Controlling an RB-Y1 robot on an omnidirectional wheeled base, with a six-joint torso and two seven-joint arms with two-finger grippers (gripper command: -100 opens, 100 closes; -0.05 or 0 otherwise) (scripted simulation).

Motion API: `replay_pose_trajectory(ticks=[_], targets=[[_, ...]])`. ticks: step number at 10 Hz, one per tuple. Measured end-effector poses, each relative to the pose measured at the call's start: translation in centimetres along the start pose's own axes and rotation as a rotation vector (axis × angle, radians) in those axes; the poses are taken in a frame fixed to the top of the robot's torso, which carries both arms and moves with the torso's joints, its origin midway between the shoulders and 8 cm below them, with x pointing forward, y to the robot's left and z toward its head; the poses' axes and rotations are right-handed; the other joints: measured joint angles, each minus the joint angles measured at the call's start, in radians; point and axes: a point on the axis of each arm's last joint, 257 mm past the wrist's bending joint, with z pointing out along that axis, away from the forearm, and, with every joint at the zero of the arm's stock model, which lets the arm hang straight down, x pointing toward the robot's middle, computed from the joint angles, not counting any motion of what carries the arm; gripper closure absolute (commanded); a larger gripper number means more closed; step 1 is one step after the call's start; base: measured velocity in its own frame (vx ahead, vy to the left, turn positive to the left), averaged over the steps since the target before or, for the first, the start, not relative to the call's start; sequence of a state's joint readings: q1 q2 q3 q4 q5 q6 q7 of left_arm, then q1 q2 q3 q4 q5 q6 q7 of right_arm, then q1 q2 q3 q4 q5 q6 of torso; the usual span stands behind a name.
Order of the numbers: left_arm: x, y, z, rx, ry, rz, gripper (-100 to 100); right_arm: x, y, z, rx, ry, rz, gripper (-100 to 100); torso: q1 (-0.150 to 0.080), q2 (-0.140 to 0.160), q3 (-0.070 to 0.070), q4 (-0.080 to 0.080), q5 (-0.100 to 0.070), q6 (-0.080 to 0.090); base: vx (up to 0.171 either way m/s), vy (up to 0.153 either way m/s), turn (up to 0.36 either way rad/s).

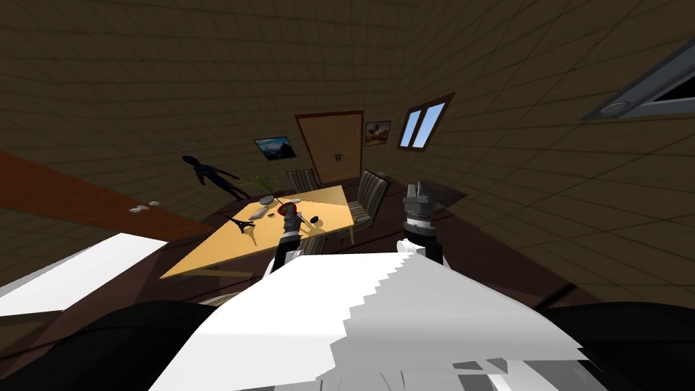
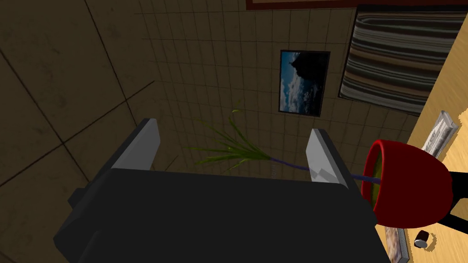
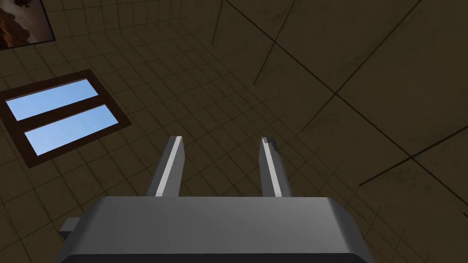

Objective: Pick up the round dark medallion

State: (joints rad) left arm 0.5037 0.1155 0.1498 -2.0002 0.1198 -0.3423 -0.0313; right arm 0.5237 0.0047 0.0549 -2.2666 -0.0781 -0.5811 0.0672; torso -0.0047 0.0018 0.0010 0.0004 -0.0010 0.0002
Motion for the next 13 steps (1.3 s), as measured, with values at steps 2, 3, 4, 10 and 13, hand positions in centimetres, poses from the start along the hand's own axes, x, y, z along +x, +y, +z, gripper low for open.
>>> replay_pose_trajectory(ticks=[2,3,4,10,13], targets=[[-2.1,3.1,-0.5,-0.065,-0.006,0.037,-100,0.0,0.0,0.0,0.0,0.0,0.0,0,-0.001,-0.002,-0.001,0.0,0.0,0.0,0.018,-0.09,-0.115],[-3.6,4.5,-0.8,-0.095,-0.012,0.054,-100,0.0,0.0,0.0,0.0,0.0,0.0,0,0.0,-0.003,-0.001,-0.001,0.0,0.0,0.02,-0.081,-0.218],[-4.8,5.7,-1.2,-0.127,-0.02,0.068,-100,0.0,0.0,0.0,0.0,0.0,0.0,0,0.0,-0.003,-0.002,-0.001,0.0,0.0,0.01,-0.046,-0.062],[-9.9,11.6,-3.3,-0.263,-0.067,0.11,-100,0.0,0.0,0.0,0.0,0.0,0.0,0,0.003,-0.003,-0.002,-0.001,0.0,0.0,0.021,-0.038,-0.086],[-12.6,14.2,-4.6,-0.331,-0.099,0.121,-100,0.0,0.0,0.0,0.0,0.0,0.0,0,0.003,-0.003,-0.002,-0.001,0.0,0.0,0.033,-0.039,-0.11]])
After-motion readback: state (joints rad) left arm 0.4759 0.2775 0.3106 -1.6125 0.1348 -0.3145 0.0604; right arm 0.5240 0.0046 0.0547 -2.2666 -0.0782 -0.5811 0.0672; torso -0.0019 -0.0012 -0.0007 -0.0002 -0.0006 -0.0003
